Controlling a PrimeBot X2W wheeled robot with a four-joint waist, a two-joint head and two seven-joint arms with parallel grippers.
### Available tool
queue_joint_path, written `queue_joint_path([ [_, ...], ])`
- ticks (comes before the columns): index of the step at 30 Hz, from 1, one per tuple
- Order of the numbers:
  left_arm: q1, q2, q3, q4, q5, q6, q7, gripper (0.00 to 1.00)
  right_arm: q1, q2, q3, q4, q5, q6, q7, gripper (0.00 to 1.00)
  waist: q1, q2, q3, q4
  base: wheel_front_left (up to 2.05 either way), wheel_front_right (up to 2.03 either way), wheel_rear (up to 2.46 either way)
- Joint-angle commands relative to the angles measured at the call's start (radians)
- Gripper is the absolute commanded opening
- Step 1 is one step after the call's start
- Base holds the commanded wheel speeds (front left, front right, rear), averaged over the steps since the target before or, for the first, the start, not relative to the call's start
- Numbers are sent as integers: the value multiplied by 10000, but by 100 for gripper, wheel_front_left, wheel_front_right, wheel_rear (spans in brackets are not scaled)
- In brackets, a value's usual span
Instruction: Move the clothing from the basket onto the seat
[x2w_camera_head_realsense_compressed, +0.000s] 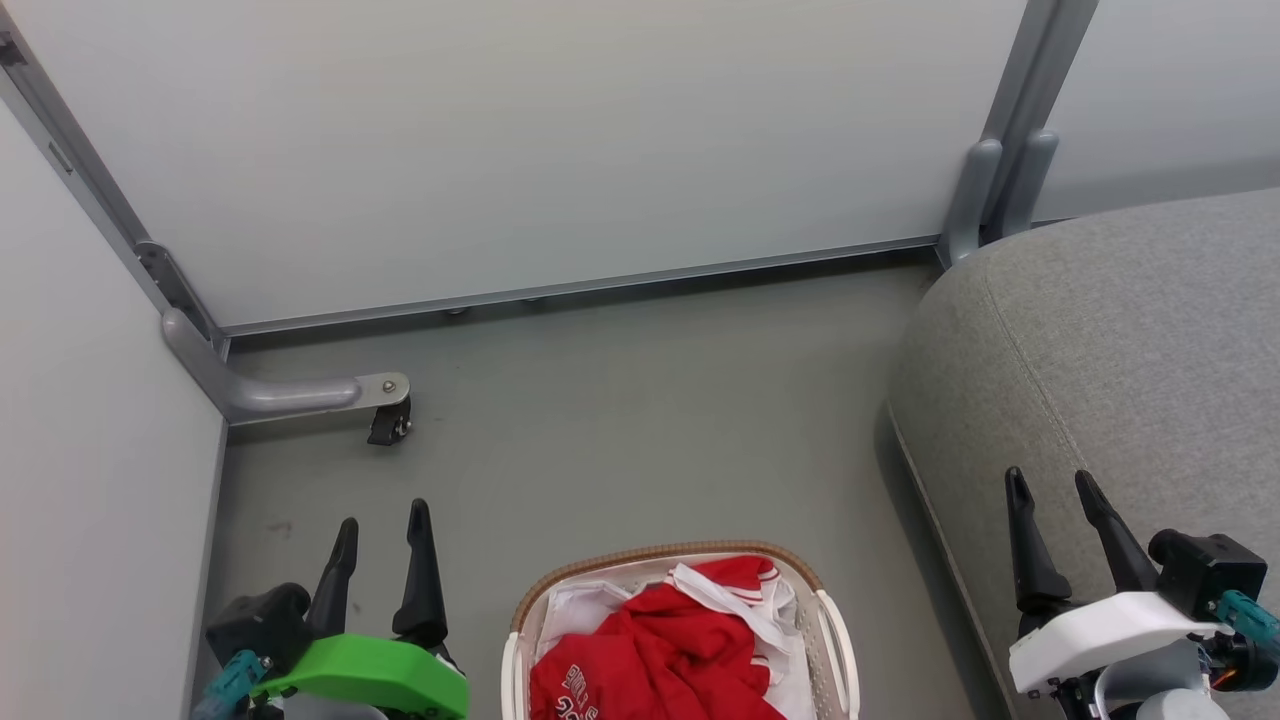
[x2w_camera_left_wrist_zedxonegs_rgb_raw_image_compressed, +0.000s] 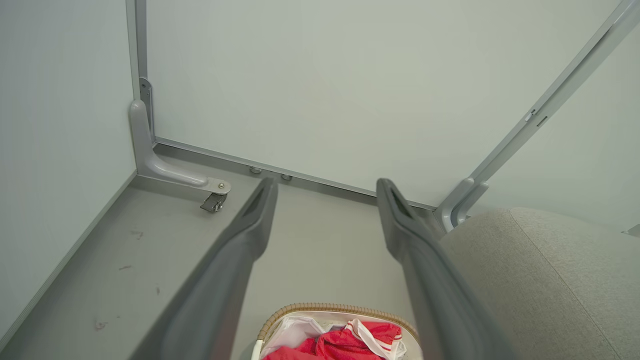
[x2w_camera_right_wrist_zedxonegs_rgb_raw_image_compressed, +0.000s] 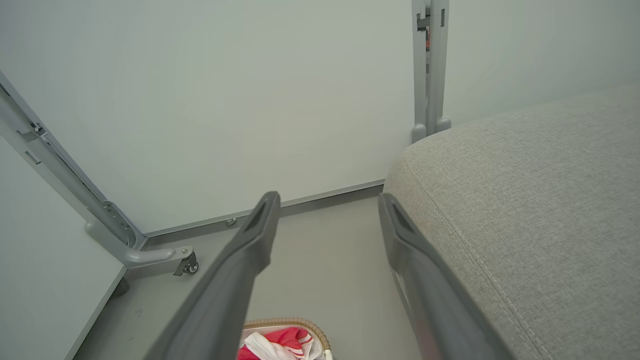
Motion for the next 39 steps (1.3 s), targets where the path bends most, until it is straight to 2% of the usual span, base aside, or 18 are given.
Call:
queue_joint_path([
  [1, 71, 70, -24, 11, 223, 56, -95, 100, 121, -71, 28, -35, -300, 2, -105, 100, 0, 0, 3, 6, 0, 0, 0],
  [39, 218, 93, -571, 471, 2651, 158, -830, 100, 357, -109, 363, -131, -3521, 4, -842, 100, 0, 0, 102, 138, 0, 0, 0],
])
